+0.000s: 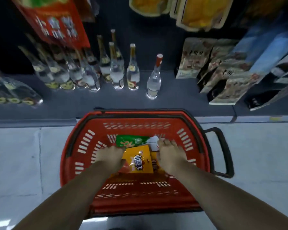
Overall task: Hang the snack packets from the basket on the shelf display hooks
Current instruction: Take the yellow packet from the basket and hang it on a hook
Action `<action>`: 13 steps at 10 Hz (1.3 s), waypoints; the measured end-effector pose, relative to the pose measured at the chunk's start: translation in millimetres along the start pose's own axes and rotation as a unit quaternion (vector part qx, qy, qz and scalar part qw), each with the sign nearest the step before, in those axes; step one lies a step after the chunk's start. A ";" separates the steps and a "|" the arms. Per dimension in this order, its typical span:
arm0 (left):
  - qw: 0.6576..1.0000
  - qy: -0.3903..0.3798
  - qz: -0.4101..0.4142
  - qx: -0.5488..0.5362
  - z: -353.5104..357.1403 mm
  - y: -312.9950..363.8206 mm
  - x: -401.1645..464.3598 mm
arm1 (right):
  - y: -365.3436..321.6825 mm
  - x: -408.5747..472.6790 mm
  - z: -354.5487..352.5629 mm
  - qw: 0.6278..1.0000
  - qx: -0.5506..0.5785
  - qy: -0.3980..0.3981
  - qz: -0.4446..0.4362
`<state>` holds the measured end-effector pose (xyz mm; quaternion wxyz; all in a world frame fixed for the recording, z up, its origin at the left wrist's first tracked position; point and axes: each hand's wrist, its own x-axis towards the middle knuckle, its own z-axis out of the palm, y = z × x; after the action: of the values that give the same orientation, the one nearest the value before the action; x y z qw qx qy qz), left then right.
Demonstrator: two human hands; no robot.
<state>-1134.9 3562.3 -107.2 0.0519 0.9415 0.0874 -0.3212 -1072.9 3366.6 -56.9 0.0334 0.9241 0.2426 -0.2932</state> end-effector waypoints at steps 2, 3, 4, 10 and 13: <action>0.993 0.032 0.046 0.101 54.1 0.2 64.3 | 8.7 69.5 88.5 0.997 -0.072 -0.024 -0.032; 0.991 0.019 0.067 0.111 70.5 3.6 87.0 | 12.7 92.8 116.6 0.993 -0.112 -0.024 -0.041; 0.992 0.006 0.087 0.089 89.4 -3.2 109.8 | 14.7 103.6 135.3 0.985 -0.156 -0.028 -0.070; 0.904 0.119 0.069 -0.405 87.8 -49.1 107.5 | 41.0 105.6 143.7 0.997 0.067 -0.038 0.007; 0.722 0.069 0.079 -0.684 80.3 -36.2 96.6 | 21.6 116.5 142.2 0.875 0.478 -0.027 -0.078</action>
<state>-1114.8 3598.1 -231.3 0.7013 0.6728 0.2118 -0.1034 -1054.8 3368.6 -241.1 -0.4287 0.7972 0.1437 -0.3999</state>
